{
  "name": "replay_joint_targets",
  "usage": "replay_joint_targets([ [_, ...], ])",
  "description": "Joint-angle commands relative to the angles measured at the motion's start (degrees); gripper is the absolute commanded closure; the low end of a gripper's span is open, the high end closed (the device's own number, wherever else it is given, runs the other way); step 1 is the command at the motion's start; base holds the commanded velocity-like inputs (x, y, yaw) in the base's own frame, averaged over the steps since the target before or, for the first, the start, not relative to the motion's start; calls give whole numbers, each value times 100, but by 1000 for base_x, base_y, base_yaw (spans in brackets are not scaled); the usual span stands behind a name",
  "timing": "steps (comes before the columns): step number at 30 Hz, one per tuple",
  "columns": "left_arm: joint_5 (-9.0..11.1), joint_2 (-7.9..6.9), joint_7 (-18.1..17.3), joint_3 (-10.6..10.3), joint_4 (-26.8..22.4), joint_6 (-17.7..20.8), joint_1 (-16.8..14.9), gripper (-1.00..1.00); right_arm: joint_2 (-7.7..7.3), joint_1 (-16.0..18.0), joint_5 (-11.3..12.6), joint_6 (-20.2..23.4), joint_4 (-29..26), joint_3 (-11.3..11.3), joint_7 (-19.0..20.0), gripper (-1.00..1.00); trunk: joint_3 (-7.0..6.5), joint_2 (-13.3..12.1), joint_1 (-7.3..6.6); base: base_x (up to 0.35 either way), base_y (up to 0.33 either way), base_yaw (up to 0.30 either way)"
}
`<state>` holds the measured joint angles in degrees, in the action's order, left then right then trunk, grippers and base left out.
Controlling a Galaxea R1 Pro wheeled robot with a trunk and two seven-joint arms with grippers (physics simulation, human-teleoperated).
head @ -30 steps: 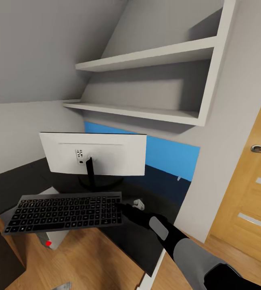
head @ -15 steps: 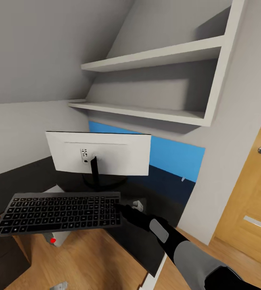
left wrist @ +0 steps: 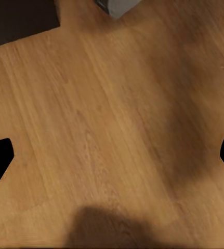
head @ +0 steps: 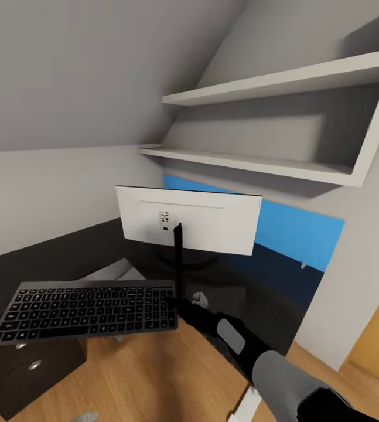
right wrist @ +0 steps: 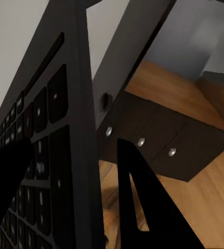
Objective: In the bedroom, organize the workspace by keeping the computer under the desk, ensuring the monitor is on the desk, placing the keyboard on the desk next to the monitor, placing the mouse on the desk next to the keyboard, moving the folder from the swivel chair onto the desk next to the mouse, stacking the notebook on top of the folder with the pen on top of the notebook, and positioning the swivel chair next to the desk.
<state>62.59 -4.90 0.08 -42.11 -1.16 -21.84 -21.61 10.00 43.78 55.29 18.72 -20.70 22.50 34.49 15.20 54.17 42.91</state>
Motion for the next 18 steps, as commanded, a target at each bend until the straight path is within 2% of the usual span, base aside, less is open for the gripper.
replay_joint_targets([
  [1,52,-2,1,-51,-7,-7,-1,-100,0,7,52,27,6,0,5,100,7,4,1,-3,118,273],
  [18,52,7,1,-52,-7,-5,-1,-100,0,7,52,27,5,0,5,100,7,4,1,1,16,273],
])
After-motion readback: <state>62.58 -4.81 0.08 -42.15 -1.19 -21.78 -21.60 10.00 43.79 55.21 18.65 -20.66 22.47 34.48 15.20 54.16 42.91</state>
